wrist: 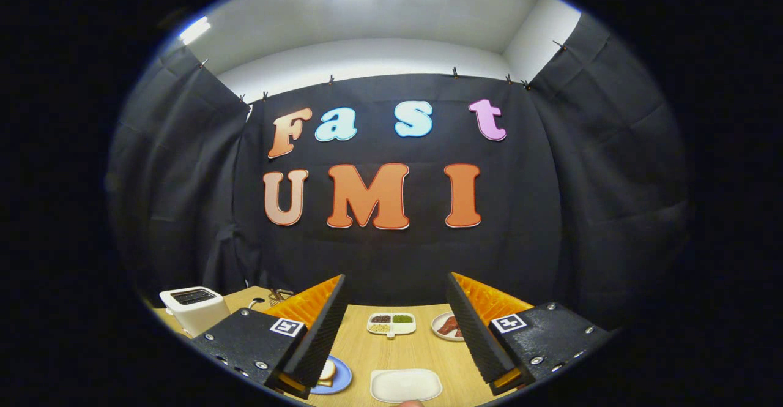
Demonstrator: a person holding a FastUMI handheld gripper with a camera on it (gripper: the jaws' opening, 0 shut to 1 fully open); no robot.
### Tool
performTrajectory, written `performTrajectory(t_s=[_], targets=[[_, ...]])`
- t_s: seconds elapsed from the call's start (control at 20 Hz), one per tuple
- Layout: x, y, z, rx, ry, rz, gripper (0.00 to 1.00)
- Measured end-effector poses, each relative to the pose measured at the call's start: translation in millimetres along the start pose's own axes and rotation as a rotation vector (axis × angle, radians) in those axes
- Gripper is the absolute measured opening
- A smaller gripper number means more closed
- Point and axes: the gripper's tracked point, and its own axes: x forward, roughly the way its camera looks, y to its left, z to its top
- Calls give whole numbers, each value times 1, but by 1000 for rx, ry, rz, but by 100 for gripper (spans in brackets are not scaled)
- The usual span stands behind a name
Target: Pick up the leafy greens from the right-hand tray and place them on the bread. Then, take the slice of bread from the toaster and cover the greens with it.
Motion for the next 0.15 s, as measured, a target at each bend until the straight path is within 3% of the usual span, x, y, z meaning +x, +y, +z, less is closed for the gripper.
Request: performTrajectory(t_s=[0.15], targets=[[-6,-2,12,-28,-1,-3,96]])
